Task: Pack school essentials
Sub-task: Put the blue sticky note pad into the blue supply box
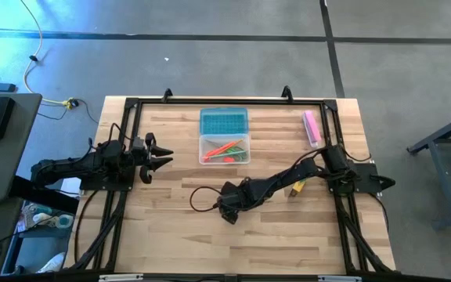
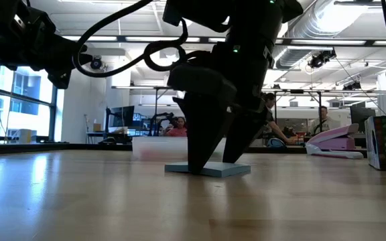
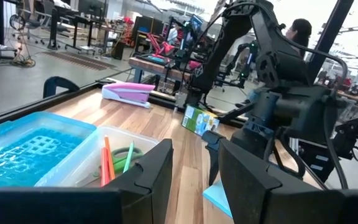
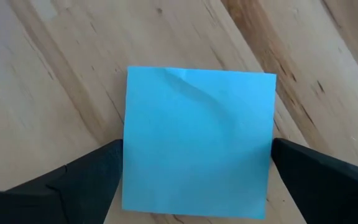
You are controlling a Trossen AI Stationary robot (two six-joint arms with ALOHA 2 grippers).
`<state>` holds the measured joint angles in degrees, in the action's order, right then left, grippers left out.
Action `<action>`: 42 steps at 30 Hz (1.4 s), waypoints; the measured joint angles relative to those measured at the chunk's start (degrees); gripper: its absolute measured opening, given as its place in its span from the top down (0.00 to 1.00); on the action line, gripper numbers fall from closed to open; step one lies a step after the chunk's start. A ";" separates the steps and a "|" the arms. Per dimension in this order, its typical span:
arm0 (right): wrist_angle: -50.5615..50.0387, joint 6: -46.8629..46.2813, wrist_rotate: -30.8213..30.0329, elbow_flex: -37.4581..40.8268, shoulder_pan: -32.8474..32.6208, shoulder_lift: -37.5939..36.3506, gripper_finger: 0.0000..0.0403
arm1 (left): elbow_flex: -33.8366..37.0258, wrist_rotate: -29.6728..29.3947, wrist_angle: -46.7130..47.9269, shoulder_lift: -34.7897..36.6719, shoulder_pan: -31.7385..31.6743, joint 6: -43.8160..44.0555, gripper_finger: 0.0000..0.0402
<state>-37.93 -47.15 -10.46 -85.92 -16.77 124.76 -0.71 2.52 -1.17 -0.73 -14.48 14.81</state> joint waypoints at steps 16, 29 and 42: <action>-2.70 -1.65 -2.77 -0.12 -0.62 1.02 0.12 | 0.00 0.00 0.00 0.00 0.02 -0.01 0.71; -2.29 0.35 -3.07 0.18 -0.47 -0.01 0.23 | 0.00 0.00 0.00 0.00 0.00 -0.01 0.71; -2.41 8.56 -5.14 0.74 2.56 -4.83 0.23 | 0.00 0.00 0.00 0.00 0.00 -0.01 0.71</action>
<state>-40.33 -38.59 -15.60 -85.18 -14.21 119.92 -0.71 2.52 -1.17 -0.73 -14.48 14.81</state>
